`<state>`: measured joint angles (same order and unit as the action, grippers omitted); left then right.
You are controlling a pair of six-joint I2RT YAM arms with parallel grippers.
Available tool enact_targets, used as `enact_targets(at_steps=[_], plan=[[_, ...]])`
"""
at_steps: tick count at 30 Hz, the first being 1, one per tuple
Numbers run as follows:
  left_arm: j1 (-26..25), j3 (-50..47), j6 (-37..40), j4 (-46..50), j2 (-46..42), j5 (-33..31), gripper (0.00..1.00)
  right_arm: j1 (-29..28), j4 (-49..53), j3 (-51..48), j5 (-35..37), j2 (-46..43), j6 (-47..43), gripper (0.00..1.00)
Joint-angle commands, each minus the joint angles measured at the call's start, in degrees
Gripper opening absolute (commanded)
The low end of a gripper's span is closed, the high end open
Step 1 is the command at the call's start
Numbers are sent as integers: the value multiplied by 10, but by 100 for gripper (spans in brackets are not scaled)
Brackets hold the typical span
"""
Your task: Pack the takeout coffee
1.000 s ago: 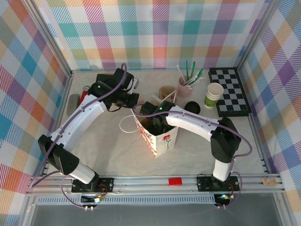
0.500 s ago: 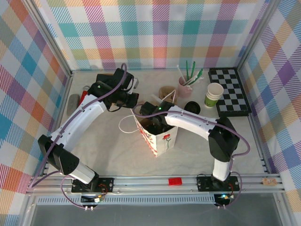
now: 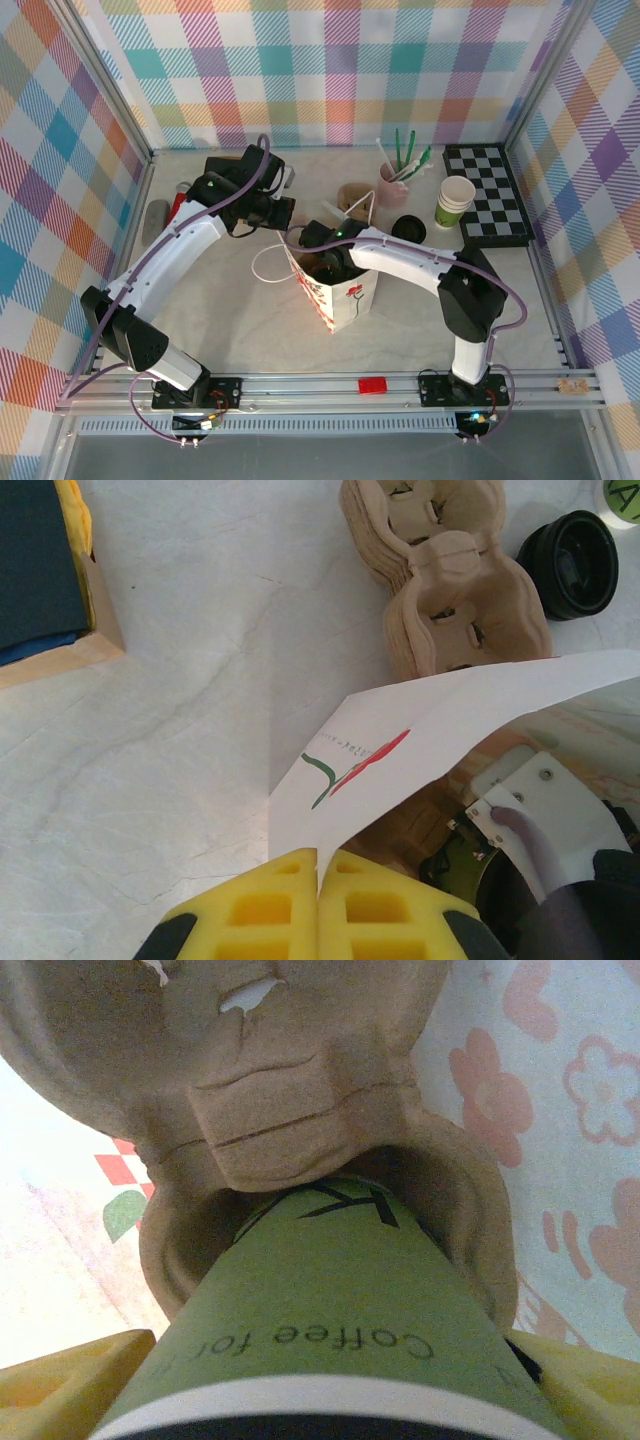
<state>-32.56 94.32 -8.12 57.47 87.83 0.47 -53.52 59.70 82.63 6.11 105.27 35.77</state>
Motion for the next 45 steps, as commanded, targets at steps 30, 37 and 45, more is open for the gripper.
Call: enact_targets(at_steps=[30,37,45], plan=[[-4,25,-5,7,-13,1,0,14,-10,-28,-12,36,3,44],[-4,31,-6,8,-10,1,0,16,-17,-30,-14,40,1,44],[-4,32,-7,7,-11,0,0,19,-24,-32,-11,41,-3,45]])
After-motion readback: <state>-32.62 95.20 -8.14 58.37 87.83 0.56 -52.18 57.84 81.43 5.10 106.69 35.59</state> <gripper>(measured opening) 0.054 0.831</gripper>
